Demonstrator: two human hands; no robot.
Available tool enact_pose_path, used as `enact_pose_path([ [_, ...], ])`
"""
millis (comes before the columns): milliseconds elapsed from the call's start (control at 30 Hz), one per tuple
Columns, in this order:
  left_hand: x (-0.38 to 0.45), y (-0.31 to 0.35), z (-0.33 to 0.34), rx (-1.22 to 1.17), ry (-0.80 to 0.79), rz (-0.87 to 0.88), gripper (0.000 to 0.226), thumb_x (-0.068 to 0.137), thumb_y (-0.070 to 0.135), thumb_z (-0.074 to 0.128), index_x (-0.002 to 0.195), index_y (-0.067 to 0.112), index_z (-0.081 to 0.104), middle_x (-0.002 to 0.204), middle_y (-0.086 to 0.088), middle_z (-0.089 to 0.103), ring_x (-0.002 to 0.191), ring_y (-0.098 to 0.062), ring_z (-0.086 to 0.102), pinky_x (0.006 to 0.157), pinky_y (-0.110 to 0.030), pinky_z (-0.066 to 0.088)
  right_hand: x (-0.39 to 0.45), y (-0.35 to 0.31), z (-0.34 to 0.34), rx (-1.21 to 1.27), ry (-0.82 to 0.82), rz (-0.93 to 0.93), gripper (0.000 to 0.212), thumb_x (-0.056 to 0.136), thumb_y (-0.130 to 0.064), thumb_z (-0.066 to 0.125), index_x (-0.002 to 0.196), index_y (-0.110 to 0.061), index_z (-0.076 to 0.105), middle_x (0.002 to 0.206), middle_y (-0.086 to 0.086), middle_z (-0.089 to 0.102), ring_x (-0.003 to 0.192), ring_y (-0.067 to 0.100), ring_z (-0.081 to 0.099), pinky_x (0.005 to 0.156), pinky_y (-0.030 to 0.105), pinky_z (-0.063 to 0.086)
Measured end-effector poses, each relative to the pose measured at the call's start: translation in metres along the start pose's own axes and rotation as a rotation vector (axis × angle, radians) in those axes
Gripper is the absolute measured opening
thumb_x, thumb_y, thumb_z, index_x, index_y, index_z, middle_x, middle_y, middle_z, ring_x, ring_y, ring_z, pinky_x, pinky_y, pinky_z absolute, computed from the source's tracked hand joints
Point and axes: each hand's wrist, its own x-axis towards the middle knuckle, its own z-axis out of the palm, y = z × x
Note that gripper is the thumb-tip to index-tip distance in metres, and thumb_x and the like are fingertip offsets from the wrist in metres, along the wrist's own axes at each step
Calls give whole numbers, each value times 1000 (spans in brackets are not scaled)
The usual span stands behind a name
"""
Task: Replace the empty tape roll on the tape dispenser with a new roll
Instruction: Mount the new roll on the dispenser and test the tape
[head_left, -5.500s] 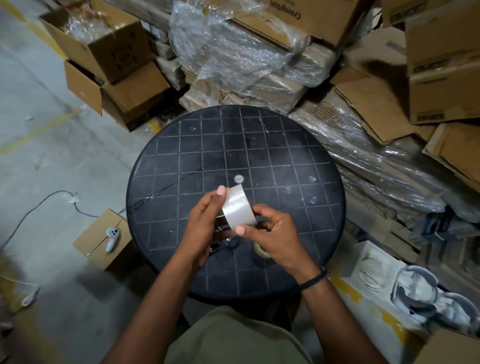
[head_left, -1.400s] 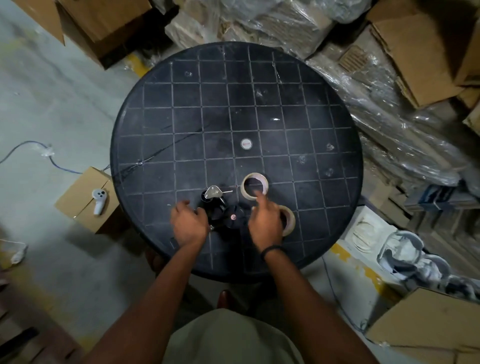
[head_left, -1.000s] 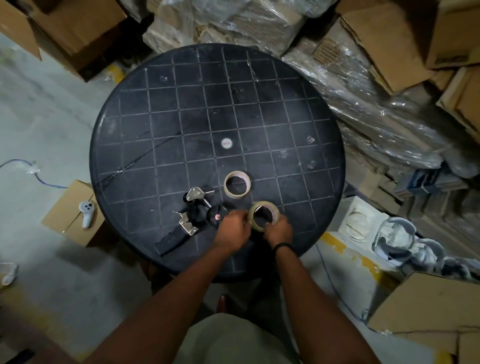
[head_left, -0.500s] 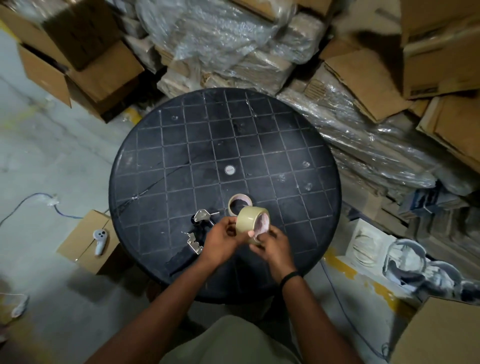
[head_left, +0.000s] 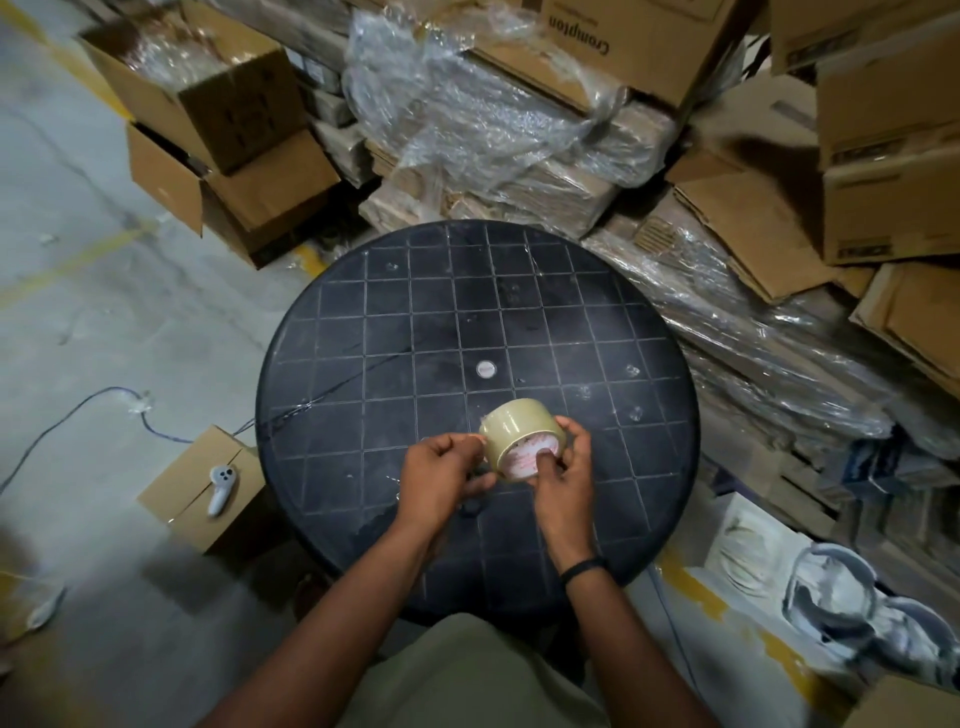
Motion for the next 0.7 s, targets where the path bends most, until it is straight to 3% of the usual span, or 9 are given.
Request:
enact_pose_path([
  [100,7,4,-4,-70,18,-56,31,93,22,70,101,-8,72,85,-16,73,68,-21,72,85,-47,62,-3,1,1,-34,-22,-56,44,95,-9,50,125,-41,51,121,-1,67,103,20,68,85,52,59],
  [233,16,4,-15,-105,-8,-167,54,86,32,80,115,-12,66,100,-23,77,84,-28,77,68,-35,65,-5,3,3,-77,-35,-72,43,96,-9,50,124,-41,51,125,-5,65,108,19,66,87,46,57],
  [400,20,0,-21,-188,43,-227,36,88,10,76,116,-11,66,90,-17,77,76,-22,74,70,-34,64,-6,4,5,-24,-69,-72,47,92,-6,61,129,-33,52,128,-11,65,116,7,63,94,29,53],
  [467,22,-3,-24,-235,57,-247,26,88,7,74,110,-6,70,88,-15,75,76,-21,72,70,-32,63,-4,9,5,85,-69,33,53,87,-3,68,130,-29,52,126,-5,68,116,12,65,95,31,54],
  [567,22,-20,-27,-249,50,-288,20,88,5,72,105,-5,72,88,-15,74,77,-21,71,67,-30,63,-10,24,12,279,-184,323,54,87,0,68,130,-29,52,126,7,66,114,28,67,82,40,60],
  [633,21,-35,-30,-262,61,-327,14,89,4,70,100,-6,71,83,-15,74,75,-21,71,65,-29,62,-20,38,17,357,-273,478,57,89,-2,65,133,-34,48,130,9,63,114,32,67,79,42,61],
  [700,20,-51,-35,-290,105,-372,9,90,2,68,96,-4,69,80,-14,74,73,-22,71,62,-28,62,-29,49,21,359,-258,536,56,92,-3,64,136,-33,45,132,7,61,115,34,66,76,44,61],
])
